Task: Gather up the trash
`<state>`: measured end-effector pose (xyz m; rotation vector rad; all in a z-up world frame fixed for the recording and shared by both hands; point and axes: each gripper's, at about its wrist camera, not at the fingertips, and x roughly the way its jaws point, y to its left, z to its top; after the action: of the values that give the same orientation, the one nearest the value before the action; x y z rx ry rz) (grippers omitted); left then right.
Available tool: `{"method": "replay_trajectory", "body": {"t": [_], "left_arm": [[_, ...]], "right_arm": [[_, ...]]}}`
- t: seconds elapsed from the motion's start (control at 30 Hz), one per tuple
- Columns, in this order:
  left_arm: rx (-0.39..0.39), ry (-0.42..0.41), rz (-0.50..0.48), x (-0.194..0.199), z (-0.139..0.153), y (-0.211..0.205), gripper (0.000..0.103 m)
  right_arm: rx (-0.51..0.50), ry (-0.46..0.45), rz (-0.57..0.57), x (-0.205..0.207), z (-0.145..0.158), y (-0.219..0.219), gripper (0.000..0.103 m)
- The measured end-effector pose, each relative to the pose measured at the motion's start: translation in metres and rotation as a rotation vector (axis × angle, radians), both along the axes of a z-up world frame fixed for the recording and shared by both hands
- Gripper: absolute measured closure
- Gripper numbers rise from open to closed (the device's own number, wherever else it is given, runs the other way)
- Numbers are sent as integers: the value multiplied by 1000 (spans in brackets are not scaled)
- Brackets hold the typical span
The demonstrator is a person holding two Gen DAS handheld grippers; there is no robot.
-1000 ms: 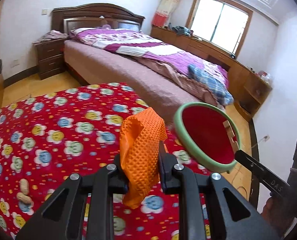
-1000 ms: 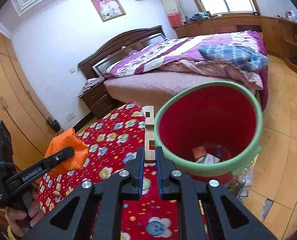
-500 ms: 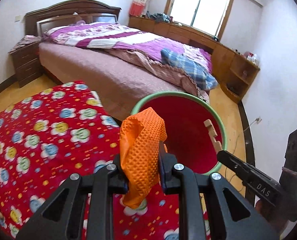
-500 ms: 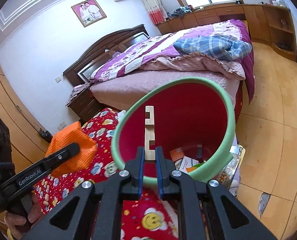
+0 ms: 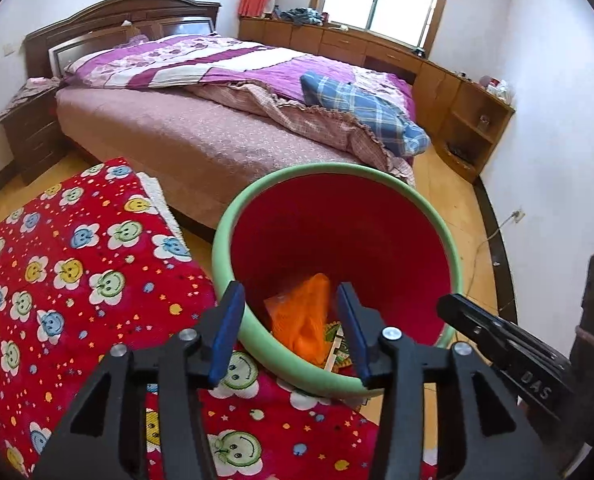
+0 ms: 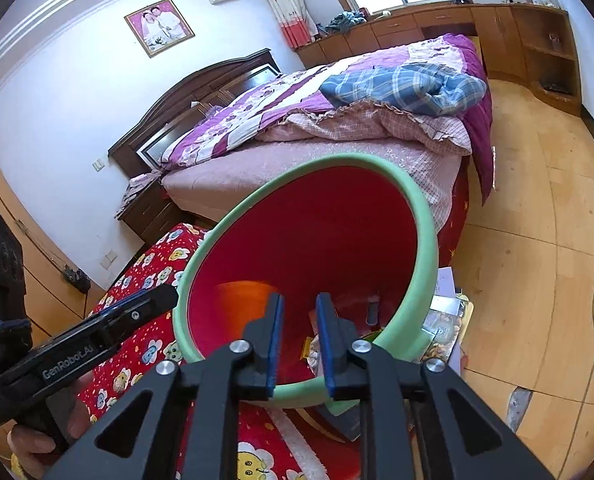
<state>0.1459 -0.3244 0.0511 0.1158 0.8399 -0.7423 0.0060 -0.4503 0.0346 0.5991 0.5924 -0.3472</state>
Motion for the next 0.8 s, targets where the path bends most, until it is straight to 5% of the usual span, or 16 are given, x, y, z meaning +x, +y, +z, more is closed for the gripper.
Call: {"method": "replay_trajectory", "body": {"t": [0.17,0.5,0.8], "left_arm": [[-4,22,33,0,1,13,54],[-24,24,125,-14,15,60,54],[-29,-4,214,-31,27,104,54]], "right_arm": [[-50,4,10,-2,6,9,80],[-77,-13,70,-5,22,38,47],[-133,-53,132,-13,41,73,32]]}}
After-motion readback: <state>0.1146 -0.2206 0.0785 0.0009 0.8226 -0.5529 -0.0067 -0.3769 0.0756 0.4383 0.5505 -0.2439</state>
